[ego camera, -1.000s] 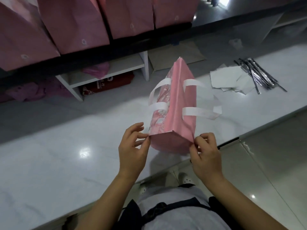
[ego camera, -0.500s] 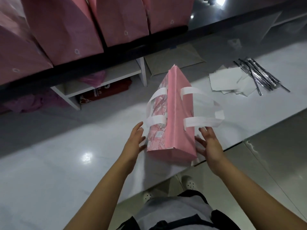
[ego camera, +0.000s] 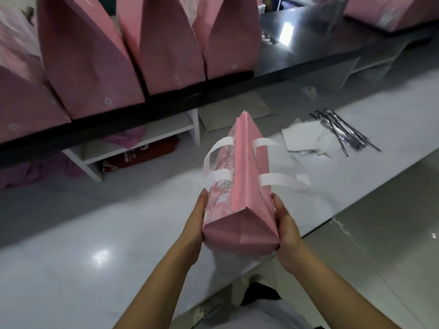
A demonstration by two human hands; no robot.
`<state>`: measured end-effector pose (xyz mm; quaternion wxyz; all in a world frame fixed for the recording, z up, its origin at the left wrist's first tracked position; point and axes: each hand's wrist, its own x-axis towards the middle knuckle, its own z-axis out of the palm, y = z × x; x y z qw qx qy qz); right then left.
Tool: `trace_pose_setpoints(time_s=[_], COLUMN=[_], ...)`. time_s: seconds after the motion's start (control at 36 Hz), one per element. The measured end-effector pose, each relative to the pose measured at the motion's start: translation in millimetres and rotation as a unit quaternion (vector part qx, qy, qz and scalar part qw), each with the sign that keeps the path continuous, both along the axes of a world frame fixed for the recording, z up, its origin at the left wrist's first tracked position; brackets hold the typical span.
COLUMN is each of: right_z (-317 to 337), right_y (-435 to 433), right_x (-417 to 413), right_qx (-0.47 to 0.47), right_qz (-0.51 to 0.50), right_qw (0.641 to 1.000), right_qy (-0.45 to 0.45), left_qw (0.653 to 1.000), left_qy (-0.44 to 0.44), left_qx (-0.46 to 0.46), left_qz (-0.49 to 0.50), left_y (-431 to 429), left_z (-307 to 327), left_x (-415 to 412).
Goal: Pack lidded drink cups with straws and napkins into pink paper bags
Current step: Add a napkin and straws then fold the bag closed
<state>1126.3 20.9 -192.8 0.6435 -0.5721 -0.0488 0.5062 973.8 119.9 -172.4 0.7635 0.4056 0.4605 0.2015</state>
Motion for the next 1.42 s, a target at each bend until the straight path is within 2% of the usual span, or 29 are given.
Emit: trace_pose_setpoints(time_s=[0.22,0.47,0.67,0.78,0.86,0.94,1.06,1.19,1.31,1.42], right_z=[52.1,108.2,149.6,156.3,155.9,151.6,146.0,145.3,144.6,144.6], right_y=[-7.3,12.6,47.7,79.4,106.3,132.1,164.5,203.8,244.7,282.0], right_x=[33.8,127.4,232.0,291.1,328.0,352.4,369.5,377.4,394.9,399.6], right_qx=[0.082,0.157,0.291,0.296,0.28,0.259,0.275,0.284,0.264,0.279], right_qz=[0.034,0.074,0.126,0.16,0.206,0.224,0.186,0.178,0.22,0.236], right_qw=[0.995,0.969,0.911,0.877,0.868,0.871,0.882,0.883,0.85,0.849], right_qy=[-0.032,-0.175,-0.265,-0.344,-0.355,-0.353,-0.335,-0.328,-0.399,-0.381], left_qw=[0.999,0.992,0.973,0.959,0.951,0.945,0.942,0.914,0.903,0.896], left_qy=[-0.043,-0.092,-0.17,-0.184,-0.189,-0.179,-0.149,-0.11,-0.077,-0.017], left_qx=[0.01,0.082,0.143,0.198,0.216,0.233,0.241,0.296,0.348,0.391], left_qz=[-0.003,0.004,0.057,0.086,0.118,0.146,0.183,0.254,0.238,0.21], left_y=[7.7,27.4,54.9,78.2,96.2,111.9,127.9,136.1,139.0,138.8], left_z=[34.4,98.0,155.4,167.1,164.8,157.3,143.5,130.0,121.8,117.4], left_x=[42.3,122.8,218.1,270.9,303.2,330.3,354.4,368.2,364.8,357.0])
